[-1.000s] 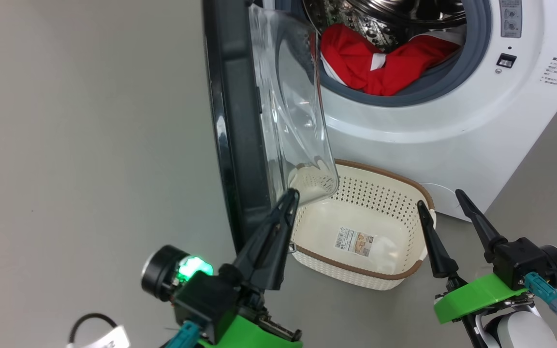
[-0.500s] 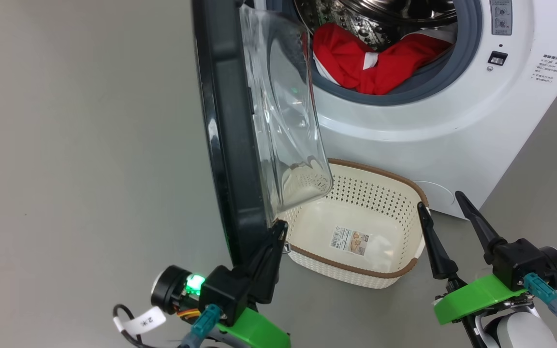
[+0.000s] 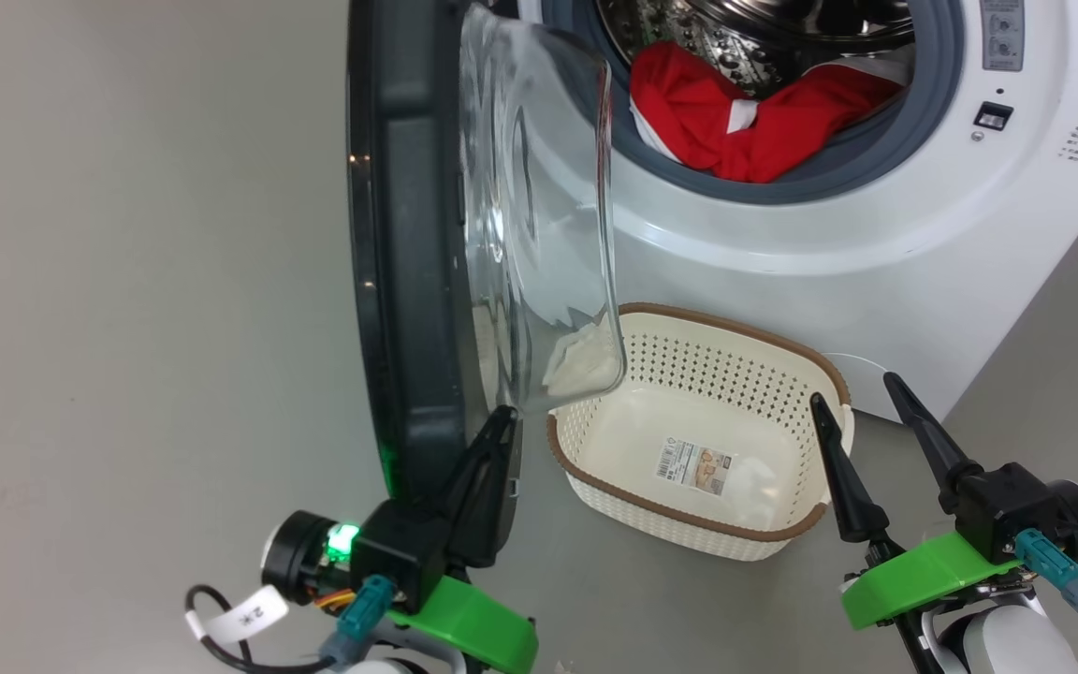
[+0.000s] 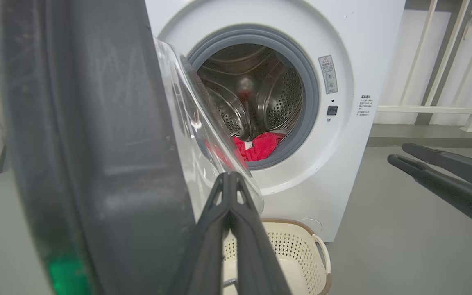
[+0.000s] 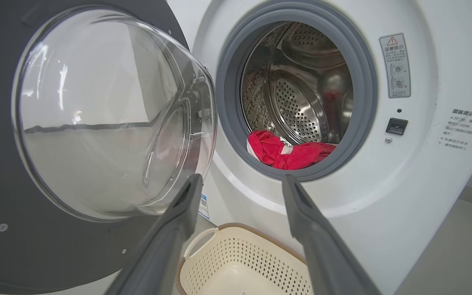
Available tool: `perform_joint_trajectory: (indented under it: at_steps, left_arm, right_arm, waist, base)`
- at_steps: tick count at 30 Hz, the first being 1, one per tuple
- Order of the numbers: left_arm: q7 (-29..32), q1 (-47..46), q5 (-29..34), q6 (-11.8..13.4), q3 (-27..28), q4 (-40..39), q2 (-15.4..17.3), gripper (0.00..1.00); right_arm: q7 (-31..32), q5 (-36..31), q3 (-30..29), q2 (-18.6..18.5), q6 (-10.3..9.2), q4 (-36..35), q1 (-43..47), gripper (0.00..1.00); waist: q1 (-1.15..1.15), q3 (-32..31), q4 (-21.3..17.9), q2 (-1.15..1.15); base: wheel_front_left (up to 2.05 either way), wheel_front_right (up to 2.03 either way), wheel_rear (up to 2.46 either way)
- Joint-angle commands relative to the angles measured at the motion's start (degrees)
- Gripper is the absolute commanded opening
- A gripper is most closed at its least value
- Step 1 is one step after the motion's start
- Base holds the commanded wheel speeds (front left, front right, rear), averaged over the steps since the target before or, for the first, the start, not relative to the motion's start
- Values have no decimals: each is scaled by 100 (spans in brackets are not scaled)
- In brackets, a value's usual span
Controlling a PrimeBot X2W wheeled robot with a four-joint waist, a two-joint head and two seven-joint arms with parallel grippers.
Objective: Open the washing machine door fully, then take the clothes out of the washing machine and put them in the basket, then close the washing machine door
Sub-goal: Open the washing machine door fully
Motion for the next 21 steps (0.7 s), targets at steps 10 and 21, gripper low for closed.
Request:
perform_joint_trajectory:
  at_steps: [10, 21]
  left_arm:
    - [-106, 69, -224, 312, 647, -147, 318, 0]
    - [-213, 140, -465, 518, 1143, -42, 550, 0]
  right_arm:
    - [-6, 30, 120, 10, 35, -152, -17, 100]
    - [107, -49, 108, 11, 35, -259, -17, 100]
  waist:
    - [0, 66, 218, 0]
    - [0, 145, 379, 0]
  base:
    - [0, 0, 0]
    - [0, 0, 0]
